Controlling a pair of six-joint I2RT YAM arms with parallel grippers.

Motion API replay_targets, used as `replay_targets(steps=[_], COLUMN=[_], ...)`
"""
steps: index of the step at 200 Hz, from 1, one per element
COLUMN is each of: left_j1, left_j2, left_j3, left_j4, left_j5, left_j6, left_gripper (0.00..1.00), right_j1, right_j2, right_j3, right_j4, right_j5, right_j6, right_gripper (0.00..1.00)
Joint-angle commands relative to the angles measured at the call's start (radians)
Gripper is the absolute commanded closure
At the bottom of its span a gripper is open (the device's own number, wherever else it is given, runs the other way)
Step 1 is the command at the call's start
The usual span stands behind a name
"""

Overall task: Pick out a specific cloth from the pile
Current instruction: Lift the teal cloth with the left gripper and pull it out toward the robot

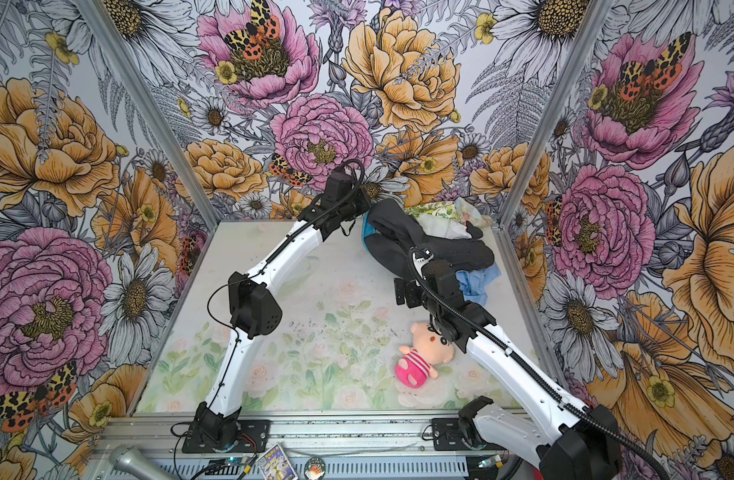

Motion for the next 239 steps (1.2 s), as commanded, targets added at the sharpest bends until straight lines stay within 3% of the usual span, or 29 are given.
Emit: replay_targets(steps=[1, 64, 168, 239], left_j1=[-0.002, -0.026, -0.049, -0.029], left_j2=[-0.078, -0.097, -0.269, -0.382], left_j3=[0.072, 0.155, 0.131, 0.114], left_j4=[0.052, 0.083, 0.110, 0.120], left_j5=[0.023, 0.066, 0.085, 0.097], left_j6=[0.046, 0.044, 0.104, 0.134], left_gripper=[1.00, 1.00, 1.00, 1.00], right_j1=[-0.010, -0.027, -0.026, 0.034], right_j2=[-0.032, -0.050, 0.069, 0.217], right_j3=[0.012, 0.022, 0.154, 0.206], right_j4=[0.021, 0.030, 0.149, 0.448], right_j5=[0.023, 0.023, -0.078, -0.234], right_j6=[0.018, 0.010, 0.018, -0.008], right_gripper=[0.02, 0.02, 0.02, 0.02])
